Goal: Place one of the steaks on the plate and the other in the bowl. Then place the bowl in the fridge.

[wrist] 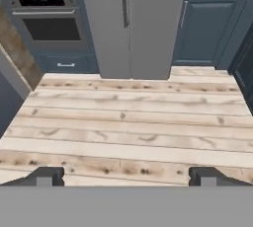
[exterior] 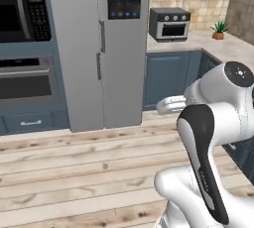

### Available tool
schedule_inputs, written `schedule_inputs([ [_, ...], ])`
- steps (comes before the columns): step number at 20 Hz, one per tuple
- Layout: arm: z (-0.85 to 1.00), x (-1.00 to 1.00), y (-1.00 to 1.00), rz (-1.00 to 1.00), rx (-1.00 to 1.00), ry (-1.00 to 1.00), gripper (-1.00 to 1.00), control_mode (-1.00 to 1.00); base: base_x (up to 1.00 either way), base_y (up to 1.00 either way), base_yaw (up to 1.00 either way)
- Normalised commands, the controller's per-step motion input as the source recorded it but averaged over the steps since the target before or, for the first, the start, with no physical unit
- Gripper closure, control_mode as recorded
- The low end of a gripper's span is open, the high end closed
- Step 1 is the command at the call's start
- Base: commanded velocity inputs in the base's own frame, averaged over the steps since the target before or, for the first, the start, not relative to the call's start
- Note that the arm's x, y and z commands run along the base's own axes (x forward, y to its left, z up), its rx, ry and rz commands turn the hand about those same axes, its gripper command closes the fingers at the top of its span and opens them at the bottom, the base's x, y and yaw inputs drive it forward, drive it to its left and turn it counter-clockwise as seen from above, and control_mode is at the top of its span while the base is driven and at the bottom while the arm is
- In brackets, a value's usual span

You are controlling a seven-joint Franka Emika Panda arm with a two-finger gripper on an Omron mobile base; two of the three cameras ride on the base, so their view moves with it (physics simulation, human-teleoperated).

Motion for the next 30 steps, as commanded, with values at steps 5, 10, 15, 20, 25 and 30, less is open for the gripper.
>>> schedule_inputs([
  [5,0.00,0.00,0.00,0.00,0.00,0.00,-1.00,1.00,1.00,0.13,0.00],
  [10,0.00,0.00,0.00,0.00,0.00,0.00,-1.00,1.00,1.00,0.16,-0.01],
  [15,0.00,0.00,0.00,0.00,0.00,0.00,-1.00,1.00,0.81,0.63,-0.14],
  [20,0.00,0.00,0.00,0.00,0.00,0.00,-1.00,1.00,0.29,0.30,-0.03],
  [25,0.00,0.00,0.00,0.00,0.00,0.00,-1.00,1.00,0.96,0.00,-0.01],
  [30,0.00,0.00,0.00,0.00,0.00,0.00,-1.00,1.00,0.85,0.16,-0.04],
])
